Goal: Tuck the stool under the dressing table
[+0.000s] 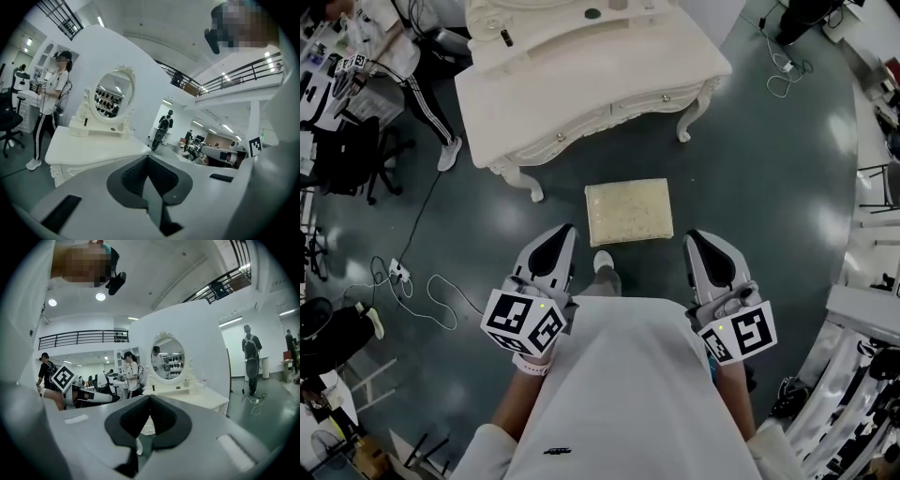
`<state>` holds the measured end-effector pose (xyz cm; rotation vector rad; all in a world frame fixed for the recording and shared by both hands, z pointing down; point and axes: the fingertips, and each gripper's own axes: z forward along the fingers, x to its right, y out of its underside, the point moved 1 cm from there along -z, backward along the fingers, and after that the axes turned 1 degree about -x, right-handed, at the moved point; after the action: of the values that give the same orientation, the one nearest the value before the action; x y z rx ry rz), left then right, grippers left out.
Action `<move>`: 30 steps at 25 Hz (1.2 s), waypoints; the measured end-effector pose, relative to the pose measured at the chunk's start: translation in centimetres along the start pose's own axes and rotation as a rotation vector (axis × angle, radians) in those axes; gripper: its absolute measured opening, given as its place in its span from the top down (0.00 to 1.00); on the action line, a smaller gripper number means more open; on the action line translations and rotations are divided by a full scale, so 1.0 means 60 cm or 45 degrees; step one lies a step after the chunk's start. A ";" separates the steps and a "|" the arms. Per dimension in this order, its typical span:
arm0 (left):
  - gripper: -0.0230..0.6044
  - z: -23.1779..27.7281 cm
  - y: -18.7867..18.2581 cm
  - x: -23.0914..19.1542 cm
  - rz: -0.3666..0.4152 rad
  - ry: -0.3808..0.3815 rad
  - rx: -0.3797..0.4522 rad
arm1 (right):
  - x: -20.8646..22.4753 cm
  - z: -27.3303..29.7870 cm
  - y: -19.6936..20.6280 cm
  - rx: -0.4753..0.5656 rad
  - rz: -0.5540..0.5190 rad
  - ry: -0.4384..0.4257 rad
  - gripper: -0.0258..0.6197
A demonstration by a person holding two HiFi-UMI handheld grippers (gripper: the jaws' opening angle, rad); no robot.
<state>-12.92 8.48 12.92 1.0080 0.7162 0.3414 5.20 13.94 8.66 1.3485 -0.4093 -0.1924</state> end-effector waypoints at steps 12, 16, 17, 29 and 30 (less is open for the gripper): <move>0.95 0.069 0.008 -0.062 -0.051 0.126 -0.117 | 0.005 0.047 0.029 -0.074 0.110 0.127 0.94; 0.95 0.083 0.026 -0.061 -0.054 0.142 -0.160 | 0.022 0.042 0.038 -0.060 0.137 0.125 0.95; 0.95 0.090 0.027 -0.057 -0.046 0.148 -0.165 | 0.031 0.042 0.041 -0.050 0.156 0.124 0.95; 0.95 0.133 0.066 -0.049 0.002 0.162 -0.296 | 0.105 0.087 0.099 -0.070 0.286 0.214 0.94; 0.95 0.135 0.078 -0.052 0.009 0.159 -0.319 | 0.106 0.091 0.107 -0.077 0.299 0.195 0.95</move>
<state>-9.33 3.84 20.87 0.7566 0.7616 0.4914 8.22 8.08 16.88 1.2349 -0.4255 0.0924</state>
